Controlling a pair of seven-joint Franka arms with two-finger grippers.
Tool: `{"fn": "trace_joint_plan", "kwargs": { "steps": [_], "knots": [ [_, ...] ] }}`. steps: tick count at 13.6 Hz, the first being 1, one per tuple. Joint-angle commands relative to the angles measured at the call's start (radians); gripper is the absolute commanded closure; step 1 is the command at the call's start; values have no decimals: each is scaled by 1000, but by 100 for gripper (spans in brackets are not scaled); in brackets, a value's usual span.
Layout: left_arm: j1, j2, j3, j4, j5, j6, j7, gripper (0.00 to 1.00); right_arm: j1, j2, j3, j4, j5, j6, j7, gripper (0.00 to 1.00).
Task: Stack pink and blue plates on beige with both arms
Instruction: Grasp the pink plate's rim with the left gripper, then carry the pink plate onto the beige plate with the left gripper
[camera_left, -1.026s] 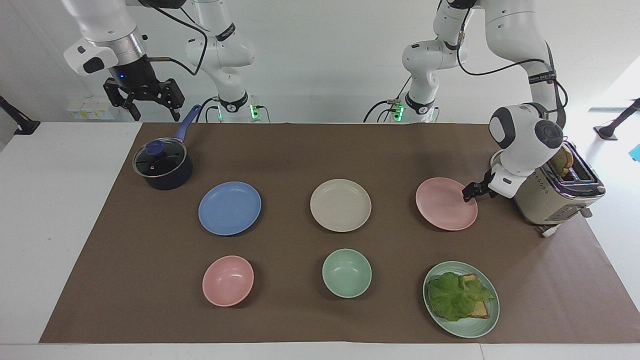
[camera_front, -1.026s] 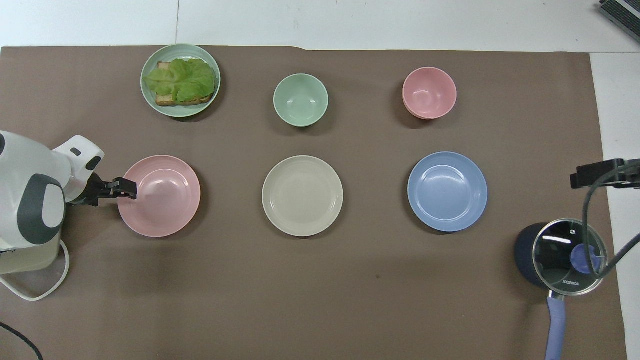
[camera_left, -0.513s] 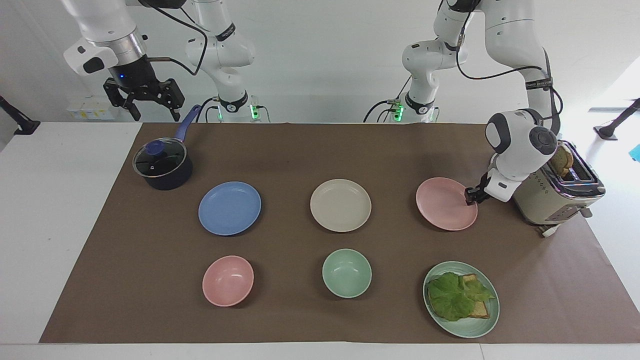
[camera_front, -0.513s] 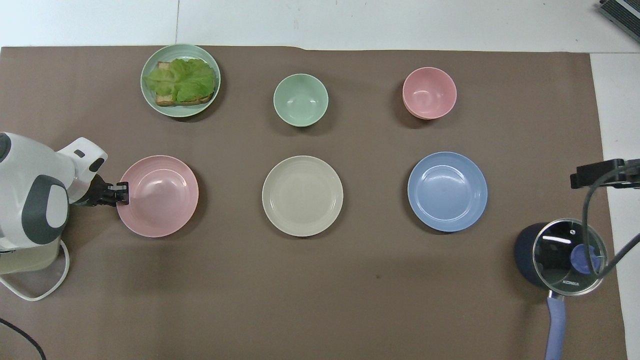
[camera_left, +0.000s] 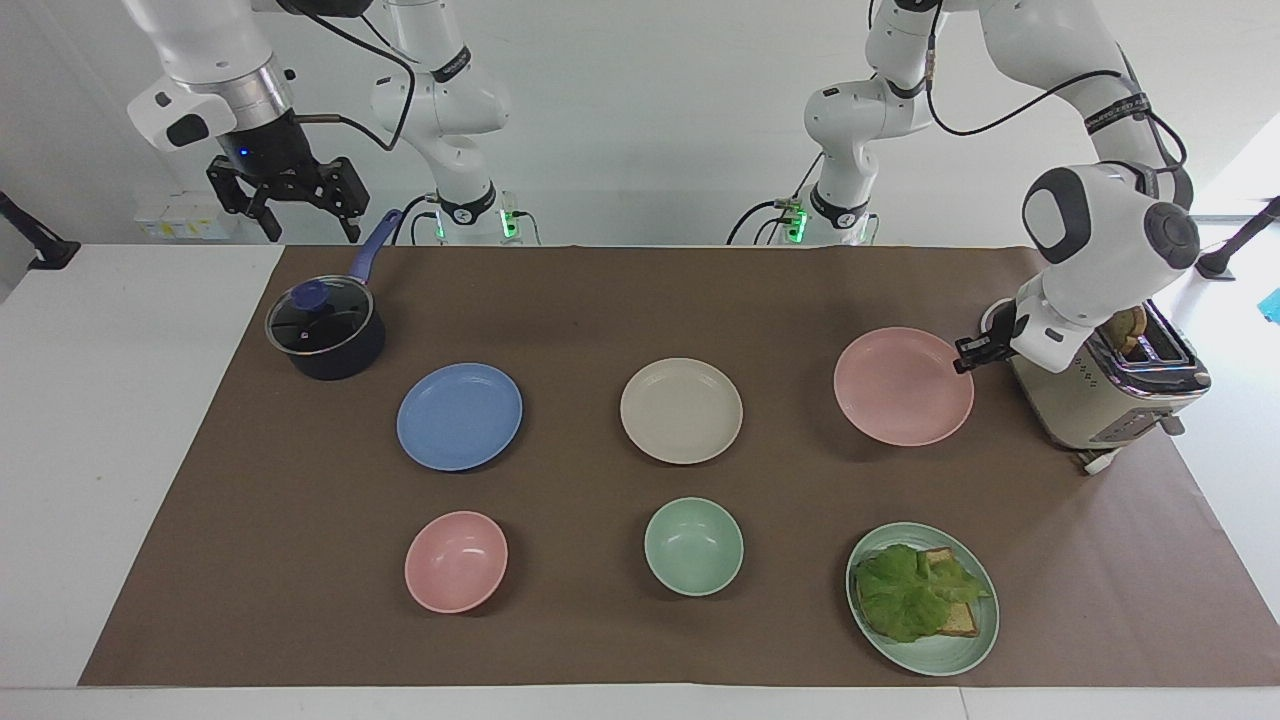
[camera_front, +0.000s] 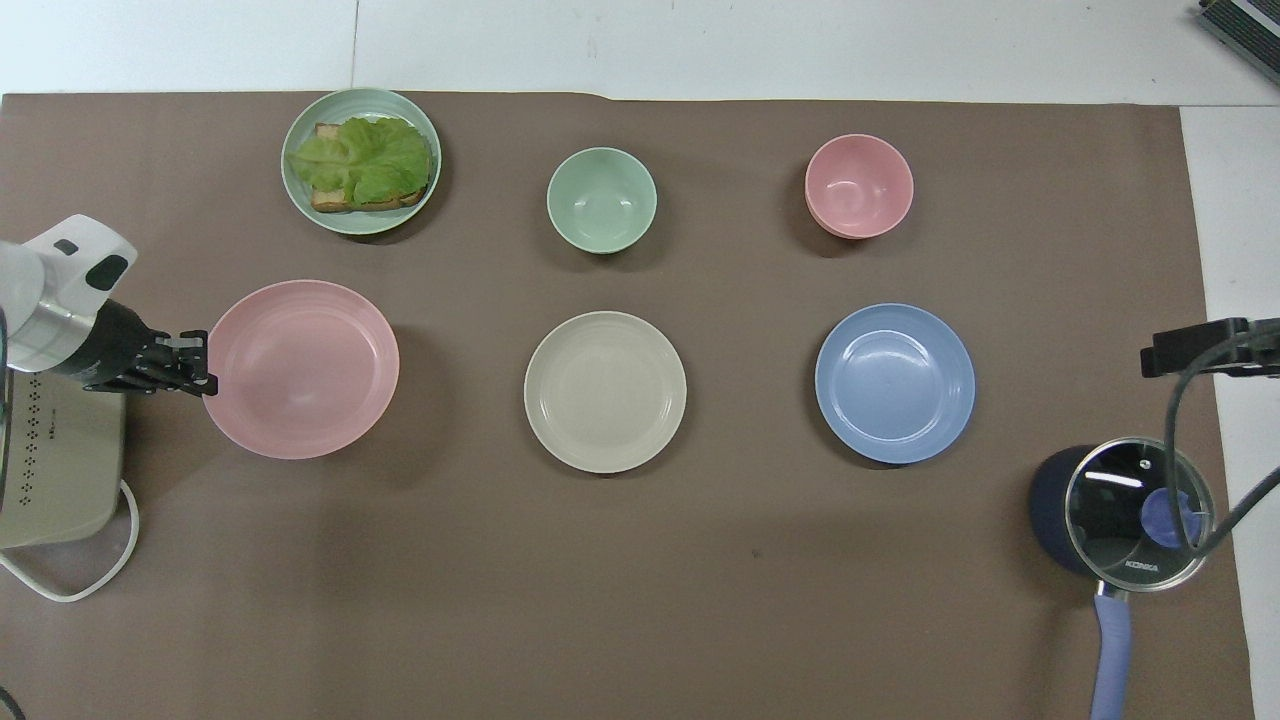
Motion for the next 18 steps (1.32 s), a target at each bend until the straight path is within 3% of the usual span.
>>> {"fn": "trace_joint_plan", "kwargs": {
  "steps": [1,5,8,11,15,18],
  "knots": [
    [-39,-2,-6,4,-82,-6,-83,100,-5,-15,-1,-13,21,-2,-20,0],
    [-184,-34,-8,-60,-225,98,-191,100,-5,-15,1,-13,21,-2,-20,0],
    [-342,-45,-8,-132,-230,252,-353,100,-3,-15,1,-13,21,-2,-20,0],
    [-441,-6,-8,-166,-231,384,-421,100,-13,-18,-3,-18,18,-22,-20,0],
    [-509,44,-8,-236,-231,534,-430,100,-14,-15,-7,-13,20,-24,-19,0],
    [-518,52,-8,-237,-230,537,-430,100,-22,-17,-16,-19,6,-5,-36,0]
  ]
}}
